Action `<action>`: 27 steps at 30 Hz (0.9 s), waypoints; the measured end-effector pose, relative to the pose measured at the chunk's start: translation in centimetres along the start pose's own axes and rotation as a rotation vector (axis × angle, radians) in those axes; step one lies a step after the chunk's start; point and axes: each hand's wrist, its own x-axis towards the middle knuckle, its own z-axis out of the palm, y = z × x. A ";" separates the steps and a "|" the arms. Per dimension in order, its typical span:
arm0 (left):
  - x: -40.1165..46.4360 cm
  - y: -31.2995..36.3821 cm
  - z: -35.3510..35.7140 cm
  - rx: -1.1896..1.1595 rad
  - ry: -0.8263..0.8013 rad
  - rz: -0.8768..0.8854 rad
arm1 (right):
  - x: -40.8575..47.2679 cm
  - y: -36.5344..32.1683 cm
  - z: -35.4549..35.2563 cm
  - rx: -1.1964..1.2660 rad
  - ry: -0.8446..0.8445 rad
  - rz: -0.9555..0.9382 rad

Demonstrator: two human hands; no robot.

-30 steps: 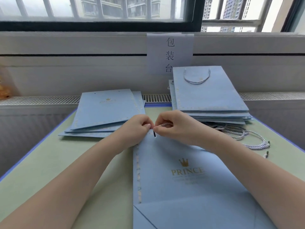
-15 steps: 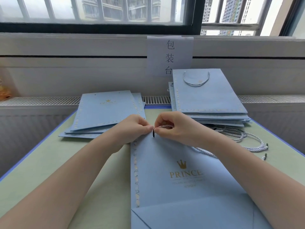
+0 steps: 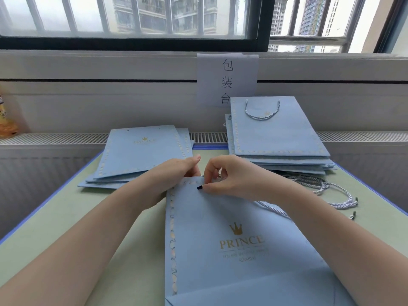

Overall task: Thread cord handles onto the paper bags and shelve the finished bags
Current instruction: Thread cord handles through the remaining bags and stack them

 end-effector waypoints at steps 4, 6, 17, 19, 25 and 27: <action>-0.1 0.1 0.1 0.009 0.032 0.030 | -0.3 -0.3 -0.6 0.086 -0.053 0.015; 0.0 0.0 0.1 0.007 0.046 0.031 | -0.2 -0.4 -0.4 0.089 -0.030 0.008; -0.3 0.1 0.4 -0.011 0.029 0.027 | 0.0 -0.4 0.8 -0.025 0.040 0.023; -0.4 0.3 0.3 -0.025 0.023 0.003 | 0.0 -0.3 0.2 -0.036 0.043 0.020; -0.8 0.7 0.0 0.012 0.114 0.017 | -0.6 -0.4 -2.6 -0.034 -0.031 0.052; -0.7 0.7 -0.3 0.116 0.196 0.063 | -0.9 -0.2 -3.7 -0.054 -0.047 0.088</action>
